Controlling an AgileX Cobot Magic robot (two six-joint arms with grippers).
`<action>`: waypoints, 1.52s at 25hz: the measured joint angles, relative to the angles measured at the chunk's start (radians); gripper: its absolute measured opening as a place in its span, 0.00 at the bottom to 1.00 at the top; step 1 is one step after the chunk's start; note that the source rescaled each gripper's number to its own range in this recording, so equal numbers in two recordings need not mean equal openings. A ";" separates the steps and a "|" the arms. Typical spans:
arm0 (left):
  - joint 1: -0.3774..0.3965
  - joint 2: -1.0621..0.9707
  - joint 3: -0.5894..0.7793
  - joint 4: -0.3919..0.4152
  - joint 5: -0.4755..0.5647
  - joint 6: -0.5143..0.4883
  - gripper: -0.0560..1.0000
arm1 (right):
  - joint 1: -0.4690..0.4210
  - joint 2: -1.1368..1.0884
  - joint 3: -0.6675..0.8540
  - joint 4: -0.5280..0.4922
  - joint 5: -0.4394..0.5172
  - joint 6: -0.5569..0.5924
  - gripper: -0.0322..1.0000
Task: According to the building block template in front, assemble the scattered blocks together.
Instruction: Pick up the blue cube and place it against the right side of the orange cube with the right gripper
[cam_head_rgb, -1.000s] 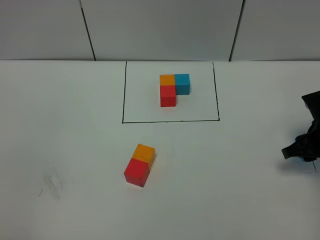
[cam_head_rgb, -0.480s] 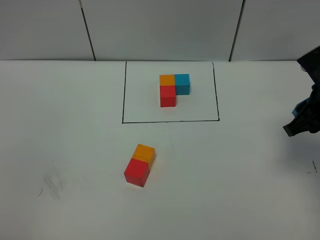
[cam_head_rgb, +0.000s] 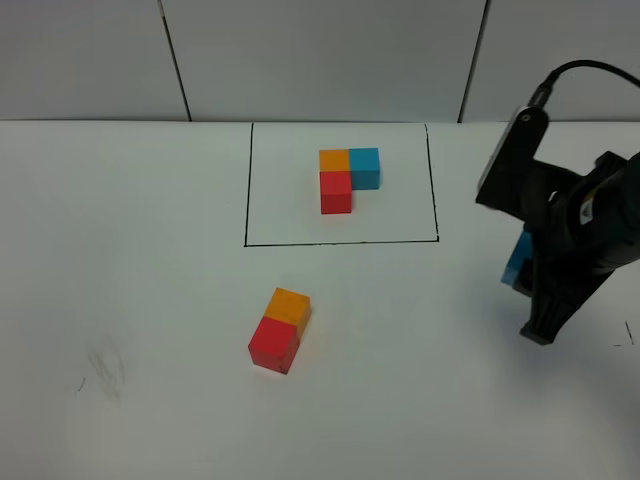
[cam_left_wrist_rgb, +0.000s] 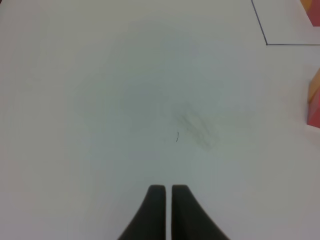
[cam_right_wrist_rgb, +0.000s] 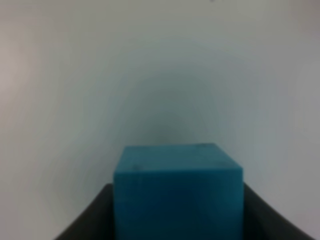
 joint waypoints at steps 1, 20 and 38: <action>0.000 0.000 0.000 0.000 0.000 0.000 0.06 | 0.024 0.000 0.000 0.016 -0.001 -0.014 0.51; 0.000 0.000 0.000 0.000 0.000 0.000 0.06 | 0.225 0.247 -0.007 0.087 -0.155 -0.037 0.51; 0.000 0.000 0.000 0.000 0.000 0.000 0.06 | 0.285 0.339 -0.233 0.100 -0.078 -0.058 0.51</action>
